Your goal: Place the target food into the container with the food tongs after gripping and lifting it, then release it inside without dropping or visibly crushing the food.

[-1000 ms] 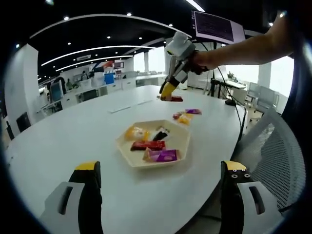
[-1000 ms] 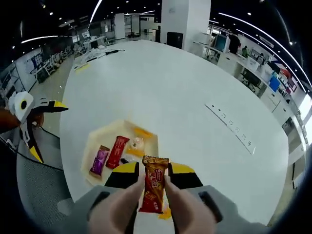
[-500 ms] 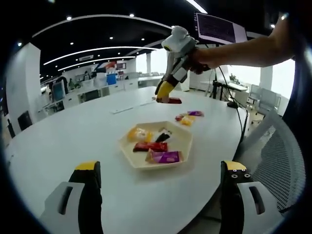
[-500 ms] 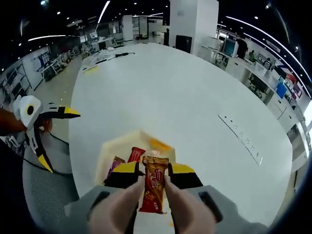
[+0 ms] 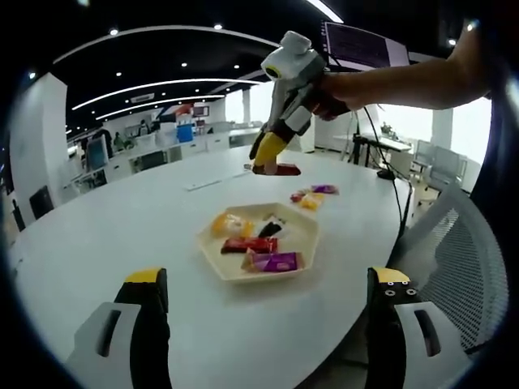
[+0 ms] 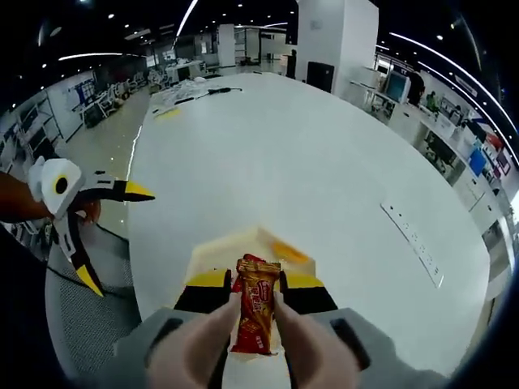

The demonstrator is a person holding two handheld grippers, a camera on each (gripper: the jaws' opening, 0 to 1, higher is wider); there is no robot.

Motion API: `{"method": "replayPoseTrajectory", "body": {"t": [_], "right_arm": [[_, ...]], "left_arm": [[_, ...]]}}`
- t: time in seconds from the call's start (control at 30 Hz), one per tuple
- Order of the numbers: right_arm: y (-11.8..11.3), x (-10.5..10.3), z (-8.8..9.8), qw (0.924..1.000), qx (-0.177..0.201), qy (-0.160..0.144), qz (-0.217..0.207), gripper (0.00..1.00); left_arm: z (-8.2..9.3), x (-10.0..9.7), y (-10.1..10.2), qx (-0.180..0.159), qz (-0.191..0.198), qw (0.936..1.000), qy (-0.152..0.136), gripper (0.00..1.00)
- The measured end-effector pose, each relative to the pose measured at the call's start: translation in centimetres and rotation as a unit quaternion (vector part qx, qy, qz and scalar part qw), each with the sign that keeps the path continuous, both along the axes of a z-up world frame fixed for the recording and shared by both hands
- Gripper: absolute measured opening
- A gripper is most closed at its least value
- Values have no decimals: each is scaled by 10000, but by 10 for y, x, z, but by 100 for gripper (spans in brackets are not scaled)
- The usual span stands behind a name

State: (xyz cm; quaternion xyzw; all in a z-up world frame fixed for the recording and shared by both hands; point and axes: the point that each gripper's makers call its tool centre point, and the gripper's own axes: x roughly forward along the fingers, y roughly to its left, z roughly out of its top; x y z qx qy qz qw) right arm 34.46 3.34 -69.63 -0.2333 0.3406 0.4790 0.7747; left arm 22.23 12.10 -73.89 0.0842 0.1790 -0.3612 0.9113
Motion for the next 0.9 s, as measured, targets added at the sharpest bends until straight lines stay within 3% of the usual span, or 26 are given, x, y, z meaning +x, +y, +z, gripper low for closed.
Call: {"method": "replayPoseTrajectory", "body": {"t": [0.47, 0.9], "right_arm": [[18, -6, 6, 9996, 55, -102, 265, 25], [9, -3, 11, 9997, 111, -139, 190, 28]], "left_arm": [[0, -2, -2, 15, -47, 10000, -4, 99], [0, -1, -1, 17, -40, 10000, -15, 99]]}}
